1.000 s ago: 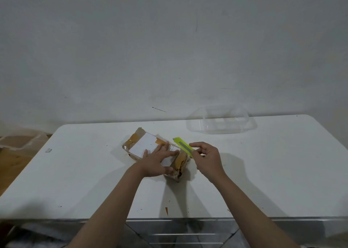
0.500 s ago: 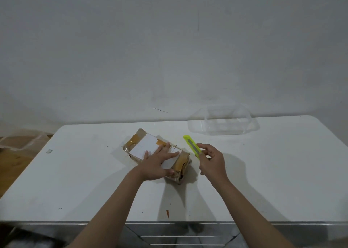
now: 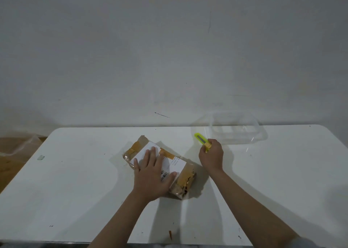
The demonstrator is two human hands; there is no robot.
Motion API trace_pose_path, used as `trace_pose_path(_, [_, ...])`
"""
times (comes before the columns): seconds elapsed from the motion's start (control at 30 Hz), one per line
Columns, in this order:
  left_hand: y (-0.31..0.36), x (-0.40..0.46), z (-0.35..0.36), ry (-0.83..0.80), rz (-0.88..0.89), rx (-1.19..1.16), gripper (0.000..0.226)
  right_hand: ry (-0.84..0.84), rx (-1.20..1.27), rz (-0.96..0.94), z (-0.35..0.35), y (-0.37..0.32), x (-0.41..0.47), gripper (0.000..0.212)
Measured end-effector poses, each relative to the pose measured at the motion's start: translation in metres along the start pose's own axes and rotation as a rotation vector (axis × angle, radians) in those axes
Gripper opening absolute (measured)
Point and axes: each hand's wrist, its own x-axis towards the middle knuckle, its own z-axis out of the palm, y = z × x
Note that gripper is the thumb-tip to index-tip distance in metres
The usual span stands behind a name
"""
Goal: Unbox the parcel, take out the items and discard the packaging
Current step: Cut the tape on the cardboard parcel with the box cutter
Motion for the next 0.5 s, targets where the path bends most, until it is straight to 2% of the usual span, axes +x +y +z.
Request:
trace_pose_path(0.17, [0.0,-0.002,0.005,0.061,0.028,-0.03,0.103,0.111,-0.19,-0.014,0.027,0.009,0.013,0.032])
trace_pose_path(0.33, [0.0,-0.002,0.007,0.065,0.026,-0.012,0.087,0.134,-0.351,0.01,0.033,0.01,0.016,0.035])
trace_pose_path(0.5, [-0.001,-0.002,0.011,0.086,0.038,-0.011,0.082,0.177,-0.301,0.008,0.031,0.012,0.014,0.04])
